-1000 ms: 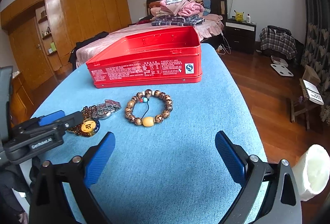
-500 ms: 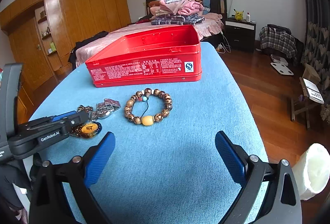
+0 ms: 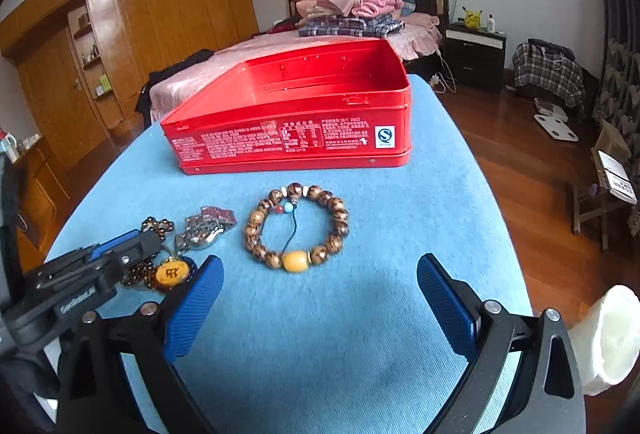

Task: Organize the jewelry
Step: 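Grasp the brown bead necklace with the left tool while the right tool grasps the wooden bead bracelet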

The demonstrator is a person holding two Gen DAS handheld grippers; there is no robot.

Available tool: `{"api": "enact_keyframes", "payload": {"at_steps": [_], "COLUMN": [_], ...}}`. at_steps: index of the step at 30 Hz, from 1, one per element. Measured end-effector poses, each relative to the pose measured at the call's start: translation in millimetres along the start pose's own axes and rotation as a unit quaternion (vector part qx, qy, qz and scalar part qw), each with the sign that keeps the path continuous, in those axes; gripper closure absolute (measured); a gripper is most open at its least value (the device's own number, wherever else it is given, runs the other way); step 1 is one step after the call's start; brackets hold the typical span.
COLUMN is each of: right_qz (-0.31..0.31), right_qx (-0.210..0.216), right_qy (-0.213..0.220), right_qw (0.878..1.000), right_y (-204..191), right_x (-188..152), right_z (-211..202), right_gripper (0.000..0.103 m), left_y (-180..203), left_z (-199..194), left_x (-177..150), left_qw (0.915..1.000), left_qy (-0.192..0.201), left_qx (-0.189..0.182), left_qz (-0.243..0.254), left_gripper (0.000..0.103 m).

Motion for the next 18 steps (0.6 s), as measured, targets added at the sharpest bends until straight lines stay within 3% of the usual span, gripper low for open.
{"api": "enact_keyframes", "payload": {"at_steps": [5,11,18], "right_qz": [0.012,0.031,0.032], "right_qx": [0.006,-0.003,-0.009], "right_qy": [-0.009,-0.018,-0.033], "right_qw": [1.000,0.999,0.999], "right_y": [1.4,10.9,15.6], "right_x": [5.9,7.7,14.4], "right_z": [7.4,11.3,22.0], "right_gripper": [0.009,0.018,0.041], "left_y": [1.9,2.7,4.3], "left_z": [0.3,-0.7,-1.6], "left_x": [3.8,8.9,13.6], "left_qw": [1.0000,0.9999,0.9998], "left_qy": [0.005,0.010,0.015], "left_qx": [0.000,0.000,0.008], "left_qz": [0.002,0.002,0.007], "left_gripper": [0.080,0.080,0.080]}}
Point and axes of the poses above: each gripper's, at about its wrist camera, not at the fingertips, and z roughly the way its jaws point, y to its right, x to its top, the point moved 9 cm from there along z, roughly the way its jaws point, and after that the axes turned 2 degrees about x, right-handed, at the moved point
